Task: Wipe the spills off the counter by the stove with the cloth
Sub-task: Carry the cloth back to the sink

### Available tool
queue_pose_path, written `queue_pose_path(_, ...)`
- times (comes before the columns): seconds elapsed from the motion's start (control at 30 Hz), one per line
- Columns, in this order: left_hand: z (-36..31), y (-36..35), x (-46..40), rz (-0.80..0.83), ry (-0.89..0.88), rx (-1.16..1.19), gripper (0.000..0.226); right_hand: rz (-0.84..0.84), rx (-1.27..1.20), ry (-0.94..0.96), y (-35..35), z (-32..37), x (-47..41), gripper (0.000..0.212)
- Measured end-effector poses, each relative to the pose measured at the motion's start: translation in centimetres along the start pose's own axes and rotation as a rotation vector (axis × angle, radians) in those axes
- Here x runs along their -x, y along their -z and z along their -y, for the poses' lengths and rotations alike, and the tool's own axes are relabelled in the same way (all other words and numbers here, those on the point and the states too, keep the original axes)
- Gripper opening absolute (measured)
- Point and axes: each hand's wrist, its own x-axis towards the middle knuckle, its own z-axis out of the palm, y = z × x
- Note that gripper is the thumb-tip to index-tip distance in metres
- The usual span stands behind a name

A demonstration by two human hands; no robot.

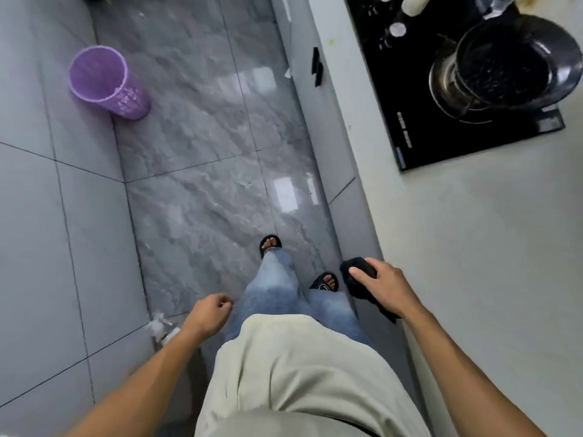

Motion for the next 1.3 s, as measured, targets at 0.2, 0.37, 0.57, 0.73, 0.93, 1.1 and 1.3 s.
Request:
queue_pose_path(0.2, 6.3, 2.8, -0.1, 0.043, 0.150, 0.151, 0.025, 0.058, 0.116, 0.088, -1.2, 9.6, -5.7, 0.023)
queue_pose_path(0.37, 6.8, 8.8, -3.0, 0.016, 0.138, 0.253, 0.021, 0.021, 0.195, 0.066, -2.1, 13.8, -8.7, 0.011)
queue_pose_path(0.57, 2.1, 18.0, -7.7, -0.097, 0.052, 0.379, 0.027, -0.014, 0.192, -0.057, -0.9, 14.4, -10.5, 0.017)
queue_pose_path(0.73, -3.3, 25.1, -11.6, -0.148, -0.045, 0.416, 0.029, 0.003, 0.224, -0.107, 1.1, 15.3, -13.3, 0.014)
queue_pose_path(0.93, -6.8, 31.6, -15.5, -0.188, -0.025, 0.434, 0.028, 0.026, 0.233, -0.092, 3.6, 21.2, -20.6, 0.019)
queue_pose_path(1.1, -5.3, 33.6, -17.0, -0.196, 0.091, 0.466, 0.024, 0.079, 0.220, -0.045, 4.9, 30.0, -28.6, 0.025)
queue_pose_path(1.3, -2.2, 34.5, -17.3, -0.128, 0.211, 0.478, 0.021, 0.075, 0.196, 0.123, 5.1, 43.3, -36.9, 0.022)
